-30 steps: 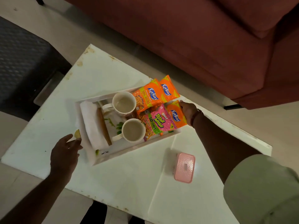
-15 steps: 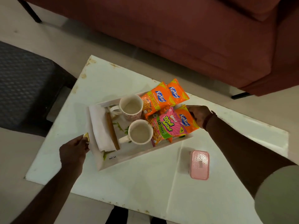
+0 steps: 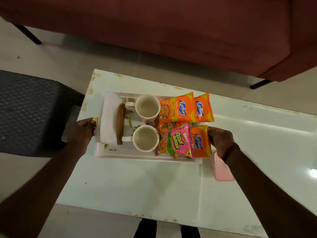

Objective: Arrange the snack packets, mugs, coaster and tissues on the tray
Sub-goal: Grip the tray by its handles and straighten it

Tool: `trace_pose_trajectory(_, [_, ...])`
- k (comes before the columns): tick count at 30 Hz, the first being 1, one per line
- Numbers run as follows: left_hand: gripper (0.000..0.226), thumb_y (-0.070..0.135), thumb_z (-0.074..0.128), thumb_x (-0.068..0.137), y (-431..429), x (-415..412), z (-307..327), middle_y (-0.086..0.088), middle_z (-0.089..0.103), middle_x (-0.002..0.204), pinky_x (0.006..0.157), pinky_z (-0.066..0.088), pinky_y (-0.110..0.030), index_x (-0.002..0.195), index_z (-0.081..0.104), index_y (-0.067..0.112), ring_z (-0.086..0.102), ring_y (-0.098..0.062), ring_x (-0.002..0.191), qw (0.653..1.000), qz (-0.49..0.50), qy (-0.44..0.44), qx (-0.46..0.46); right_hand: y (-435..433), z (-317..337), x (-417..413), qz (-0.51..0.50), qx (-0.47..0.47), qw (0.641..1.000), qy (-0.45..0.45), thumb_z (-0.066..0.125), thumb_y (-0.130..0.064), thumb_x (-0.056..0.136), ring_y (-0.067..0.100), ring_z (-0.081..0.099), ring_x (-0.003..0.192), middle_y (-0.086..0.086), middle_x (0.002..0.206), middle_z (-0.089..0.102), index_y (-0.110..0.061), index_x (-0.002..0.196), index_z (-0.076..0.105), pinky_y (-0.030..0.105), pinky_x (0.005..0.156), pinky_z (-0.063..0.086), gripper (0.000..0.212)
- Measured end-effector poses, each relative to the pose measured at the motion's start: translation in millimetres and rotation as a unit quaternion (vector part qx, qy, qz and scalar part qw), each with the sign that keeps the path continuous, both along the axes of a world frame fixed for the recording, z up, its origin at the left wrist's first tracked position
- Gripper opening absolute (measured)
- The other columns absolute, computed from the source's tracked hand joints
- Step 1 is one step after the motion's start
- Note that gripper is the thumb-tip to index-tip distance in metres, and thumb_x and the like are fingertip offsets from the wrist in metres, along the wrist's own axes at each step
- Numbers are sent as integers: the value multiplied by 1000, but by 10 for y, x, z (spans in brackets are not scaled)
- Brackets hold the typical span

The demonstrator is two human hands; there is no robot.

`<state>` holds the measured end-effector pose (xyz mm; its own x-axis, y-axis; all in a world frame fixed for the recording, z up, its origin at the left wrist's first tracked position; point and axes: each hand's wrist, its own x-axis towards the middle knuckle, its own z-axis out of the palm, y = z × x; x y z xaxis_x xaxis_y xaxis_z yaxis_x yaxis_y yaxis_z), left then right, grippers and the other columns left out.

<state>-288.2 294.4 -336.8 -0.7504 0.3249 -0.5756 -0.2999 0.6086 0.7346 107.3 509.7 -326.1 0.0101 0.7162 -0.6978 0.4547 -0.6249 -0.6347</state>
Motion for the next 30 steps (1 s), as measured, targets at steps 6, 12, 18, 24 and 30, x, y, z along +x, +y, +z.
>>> trace_pose_trajectory(6, [10, 22, 68, 89, 169, -210, -90, -4, 73, 94, 87, 57, -42, 94, 76, 20, 70, -23, 89, 999, -48, -12, -3, -101, -16, 51, -9, 30, 999, -18, 61, -21, 95, 23, 66, 74, 7, 74, 71, -12, 74, 74, 37, 76, 58, 27])
trace_pose_trajectory(12, [20, 15, 66, 90, 232, -177, -137, -14, 72, 104, 92, 55, -44, 109, 72, 9, 68, -27, 95, 998, -61, -12, 0, -105, 1, 34, -29, 27, 999, -31, 61, -22, 96, 25, 68, 78, 6, 78, 72, -18, 71, 73, 41, 84, 57, 27])
trace_pose_trajectory(18, [26, 9, 63, 92, 263, -107, -125, -22, 68, 113, 95, 54, -45, 116, 68, 0, 65, -32, 103, 998, -61, -13, 7, -115, -6, 34, -30, 22, 998, -41, 60, -25, 96, 21, 66, 73, 6, 78, 70, -17, 71, 70, 43, 87, 57, 29])
trace_pose_trajectory(24, [25, 6, 63, 91, 327, -79, -158, -23, 68, 110, 91, 55, -45, 114, 68, -3, 64, -28, 94, 998, -65, 1, 3, -127, -64, 50, -40, 17, 997, -58, 61, -29, 96, 25, 68, 80, 8, 85, 72, -17, 76, 71, 44, 88, 57, 25])
trace_pose_trajectory(30, [27, 13, 66, 89, 299, -73, -221, -16, 68, 95, 84, 56, -41, 113, 70, 0, 61, -24, 87, 996, -90, 16, -6, -141, -106, 60, -25, 8, 996, -86, 63, -30, 94, 30, 70, 91, 11, 95, 74, -10, 93, 76, 50, 93, 55, 24])
